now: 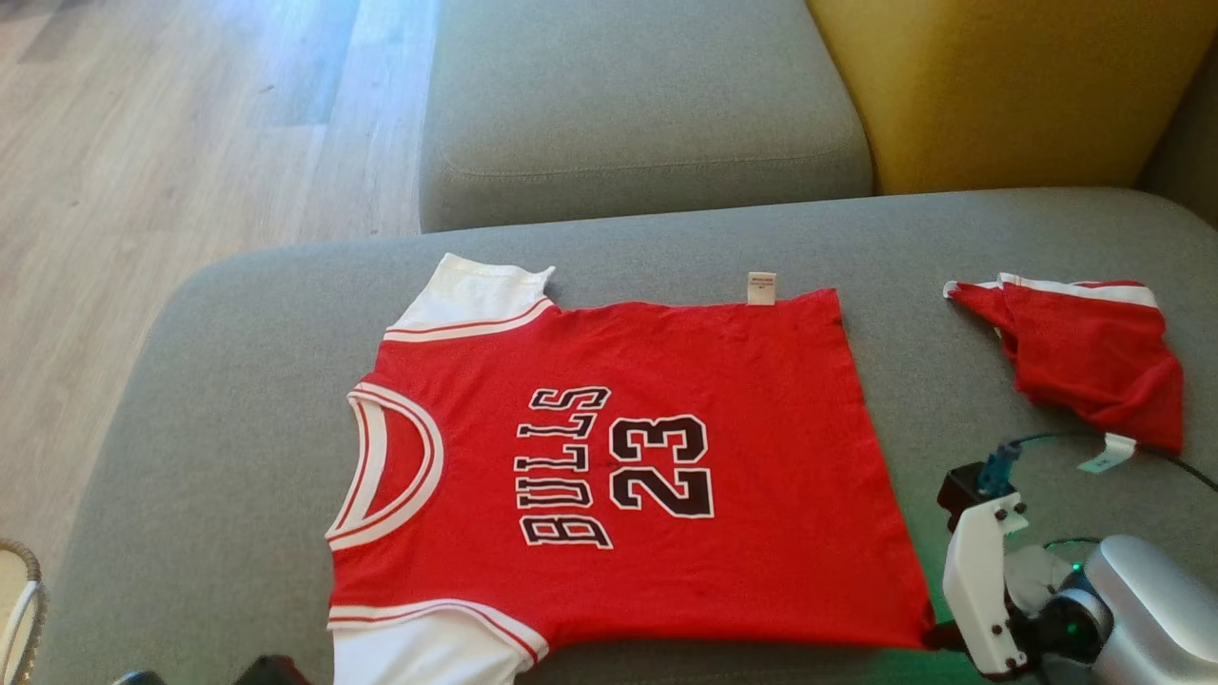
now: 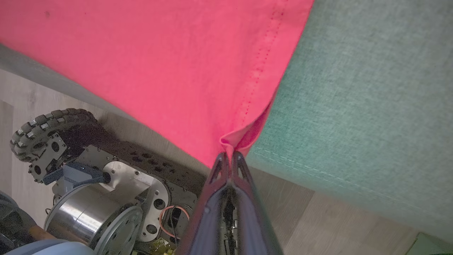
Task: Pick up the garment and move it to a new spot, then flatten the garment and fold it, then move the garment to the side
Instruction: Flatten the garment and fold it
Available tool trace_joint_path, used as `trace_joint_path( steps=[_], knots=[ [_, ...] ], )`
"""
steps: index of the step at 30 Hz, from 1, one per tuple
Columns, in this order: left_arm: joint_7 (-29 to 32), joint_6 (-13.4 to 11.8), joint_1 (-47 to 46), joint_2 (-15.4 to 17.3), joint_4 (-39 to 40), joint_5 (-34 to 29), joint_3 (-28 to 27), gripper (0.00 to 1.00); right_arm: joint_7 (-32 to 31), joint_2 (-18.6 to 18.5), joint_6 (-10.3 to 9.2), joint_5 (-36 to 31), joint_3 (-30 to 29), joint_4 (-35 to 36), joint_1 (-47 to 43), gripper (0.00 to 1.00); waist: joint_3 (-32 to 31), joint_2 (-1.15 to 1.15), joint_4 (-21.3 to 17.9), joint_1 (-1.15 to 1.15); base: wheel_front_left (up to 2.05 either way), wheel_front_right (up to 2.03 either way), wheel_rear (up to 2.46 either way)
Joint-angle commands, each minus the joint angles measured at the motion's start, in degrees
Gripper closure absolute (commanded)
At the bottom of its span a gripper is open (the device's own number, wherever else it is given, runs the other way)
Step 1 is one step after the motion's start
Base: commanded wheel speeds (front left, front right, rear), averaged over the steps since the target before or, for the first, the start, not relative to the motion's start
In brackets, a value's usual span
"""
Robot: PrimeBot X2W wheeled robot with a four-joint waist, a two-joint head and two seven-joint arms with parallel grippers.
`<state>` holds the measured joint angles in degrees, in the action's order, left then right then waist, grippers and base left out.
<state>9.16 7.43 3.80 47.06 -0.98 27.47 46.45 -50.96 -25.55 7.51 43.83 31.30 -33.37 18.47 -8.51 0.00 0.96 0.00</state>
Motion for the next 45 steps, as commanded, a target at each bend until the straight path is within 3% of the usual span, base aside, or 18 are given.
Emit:
trace_joint_path(
  steps=[1, 10, 22, 36, 45],
  knots=[
    [-1.2, -0.8, -3.9, 3.1, 1.2, -0.5, -3.5, 1.0, 0.1, -1.6, -0.02, -0.4, -1.0, 2.2, 1.0, 1.0, 0.2, 0.0, -0.1, 0.0, 0.0, 0.0, 0.0],
    [-2.9, -1.8, -7.5, 3.6, 1.7, -1.3, -5.8, 1.0, 1.5, 0.1, -0.02, -1.8, -5.9, 5.3, 1.8, 1.0, 1.2, 0.0, -1.1, 0.0, 0.0, 0.0, 0.0],
    [-5.1, -3.1, -15.6, 2.2, -0.8, -3.6, -8.6, 1.0, 3.0, 6.5, -0.02, -7.1, -11.7, 3.4, 7.5, 1.0, 4.2, 0.0, -2.9, 0.0, 0.0, 0.0, 0.0],
    [-7.0, -2.2, -26.4, -4.0, -12.1, -6.3, -7.3, 1.0, 10.0, 10.8, -0.02, -15.4, -14.0, -6.2, 16.5, 1.0, 8.5, 0.0, -2.6, 0.0, 0.0, 0.0, 0.0],
    [-10.2, -2.2, -31.6, -7.8, -20.7, -7.4, -6.7, 1.0, 15.7, 13.4, -0.02, -16.7, -14.1, -11.6, 20.4, 1.0, 11.9, 0.0, -2.2, 0.0, 0.0, 0.0, 0.0]
  ],
)
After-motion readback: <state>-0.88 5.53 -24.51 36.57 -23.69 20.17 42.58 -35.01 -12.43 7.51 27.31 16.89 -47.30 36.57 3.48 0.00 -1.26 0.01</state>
